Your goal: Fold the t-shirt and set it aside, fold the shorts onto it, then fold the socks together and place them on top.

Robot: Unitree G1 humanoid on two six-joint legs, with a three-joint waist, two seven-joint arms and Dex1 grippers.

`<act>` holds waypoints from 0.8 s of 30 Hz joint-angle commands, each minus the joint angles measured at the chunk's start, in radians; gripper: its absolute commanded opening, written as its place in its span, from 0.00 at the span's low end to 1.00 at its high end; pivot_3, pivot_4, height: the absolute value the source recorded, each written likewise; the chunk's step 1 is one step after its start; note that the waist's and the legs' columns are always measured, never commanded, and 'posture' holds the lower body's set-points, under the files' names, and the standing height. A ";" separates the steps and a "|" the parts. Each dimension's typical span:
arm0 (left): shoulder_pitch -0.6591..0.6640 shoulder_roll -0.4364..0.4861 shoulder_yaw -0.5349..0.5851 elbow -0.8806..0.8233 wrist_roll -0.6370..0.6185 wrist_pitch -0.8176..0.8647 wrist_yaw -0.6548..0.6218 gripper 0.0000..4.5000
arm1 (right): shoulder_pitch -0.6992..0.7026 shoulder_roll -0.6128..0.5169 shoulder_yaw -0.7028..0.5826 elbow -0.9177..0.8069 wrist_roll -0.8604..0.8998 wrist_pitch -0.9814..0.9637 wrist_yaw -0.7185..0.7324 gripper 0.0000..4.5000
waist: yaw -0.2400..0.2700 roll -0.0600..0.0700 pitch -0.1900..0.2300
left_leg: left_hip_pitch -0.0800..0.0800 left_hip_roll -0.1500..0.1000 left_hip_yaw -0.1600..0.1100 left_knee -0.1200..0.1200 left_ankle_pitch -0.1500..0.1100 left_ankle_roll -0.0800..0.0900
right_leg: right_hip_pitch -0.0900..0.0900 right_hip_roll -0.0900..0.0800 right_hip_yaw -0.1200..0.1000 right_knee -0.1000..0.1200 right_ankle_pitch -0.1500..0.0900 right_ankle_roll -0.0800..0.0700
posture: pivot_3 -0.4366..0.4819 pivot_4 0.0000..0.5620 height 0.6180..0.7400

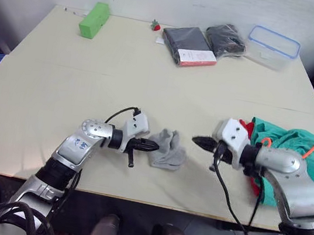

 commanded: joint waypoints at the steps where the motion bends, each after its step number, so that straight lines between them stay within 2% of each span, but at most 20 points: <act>1: -0.017 -0.017 0.022 -0.044 -0.023 0.026 -0.004 0.00 | -0.083 0.049 0.105 -0.007 0.010 0.000 -0.008 0.00 | 0.001 0.000 0.000 | 0.000 0.000 0.000 0.000 0.000 0.000 | 0.000 0.000 0.000 0.000 0.000 0.000 | 0.48 0.27 1.00; 6: -0.022 -0.019 0.011 -0.058 -0.013 0.033 -0.013 0.00 | -0.142 0.079 0.283 0.139 -0.113 -0.086 -0.024 0.00 | 0.003 0.000 0.000 | -0.002 -0.002 0.000 0.001 0.000 -0.001 | -0.001 -0.002 -0.001 0.000 0.000 0.000 | 0.48 0.27 1.00; 10: -0.033 -0.036 0.004 -0.016 0.010 0.007 -0.001 0.00 | -0.104 0.007 0.400 0.231 -0.269 -0.235 -0.021 0.00 | 0.005 0.000 0.000 | -0.003 -0.005 0.000 0.003 0.000 0.000 | 0.000 -0.004 -0.001 -0.001 0.000 0.001 | 0.48 0.27 1.00; 18: -0.024 -0.030 0.000 0.007 0.039 -0.022 -0.008 0.00 | 0.038 -0.048 0.300 0.132 -0.245 -0.212 -0.026 0.00 | 0.004 0.000 0.000 | -0.002 -0.005 0.000 0.003 0.001 -0.001 | 0.002 -0.003 -0.002 -0.001 0.000 0.001 | 0.48 0.27 1.00; 24: -0.044 -0.033 0.028 -0.003 0.020 -0.019 -0.018 0.00 | 0.103 -0.046 0.214 0.066 -0.198 -0.143 -0.041 0.00 | 0.004 0.000 0.000 | -0.002 -0.004 -0.003 0.003 0.003 -0.001 | 0.002 -0.003 -0.003 0.000 0.001 0.001 | 0.48 0.27 1.00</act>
